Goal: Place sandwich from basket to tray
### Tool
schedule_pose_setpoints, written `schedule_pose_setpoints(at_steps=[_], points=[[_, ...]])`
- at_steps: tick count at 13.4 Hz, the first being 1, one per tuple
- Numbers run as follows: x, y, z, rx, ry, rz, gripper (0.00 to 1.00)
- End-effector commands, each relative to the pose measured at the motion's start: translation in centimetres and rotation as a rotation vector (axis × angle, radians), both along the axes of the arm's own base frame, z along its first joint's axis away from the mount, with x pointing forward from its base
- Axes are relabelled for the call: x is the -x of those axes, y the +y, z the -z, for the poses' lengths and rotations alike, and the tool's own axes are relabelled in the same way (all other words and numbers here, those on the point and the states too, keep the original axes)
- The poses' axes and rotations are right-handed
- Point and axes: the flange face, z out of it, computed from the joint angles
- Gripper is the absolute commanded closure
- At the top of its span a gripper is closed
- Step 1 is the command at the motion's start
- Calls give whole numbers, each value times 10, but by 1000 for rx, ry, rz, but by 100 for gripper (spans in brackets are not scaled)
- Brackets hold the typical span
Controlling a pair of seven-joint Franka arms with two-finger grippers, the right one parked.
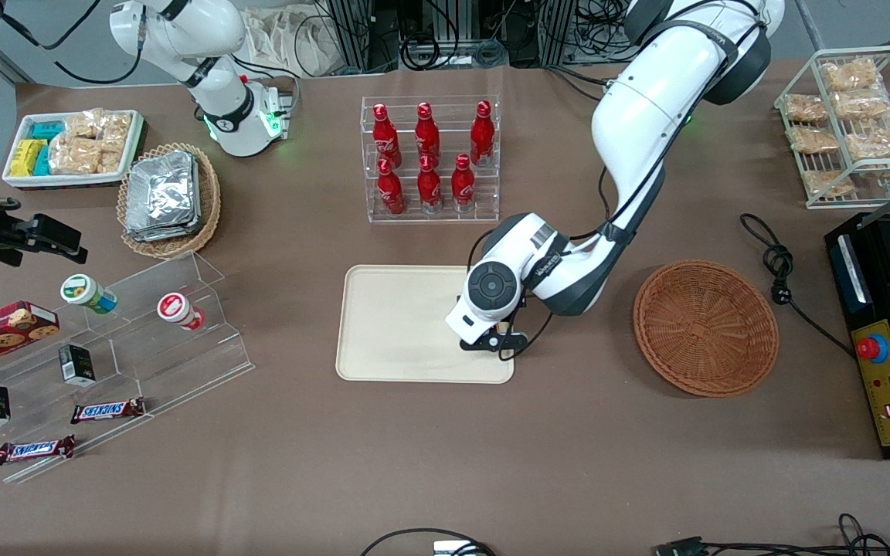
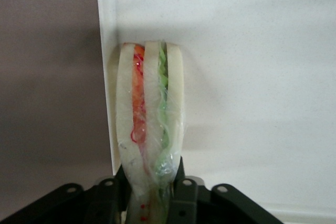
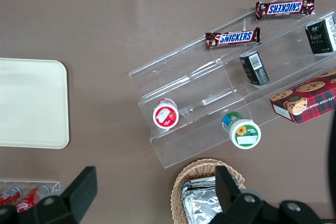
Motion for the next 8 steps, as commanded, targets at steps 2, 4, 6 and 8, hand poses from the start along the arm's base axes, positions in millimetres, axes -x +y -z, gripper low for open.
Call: schedule_pose_setpoints(at_steps=[2, 4, 6, 8], points=[[-10, 2, -39, -2, -53, 3, 0], [-19, 20, -73, -28, -85, -14, 0], [-15, 44, -114, -109, -62, -16, 0], [-19, 85, -150, -123, -73, -70, 0]])
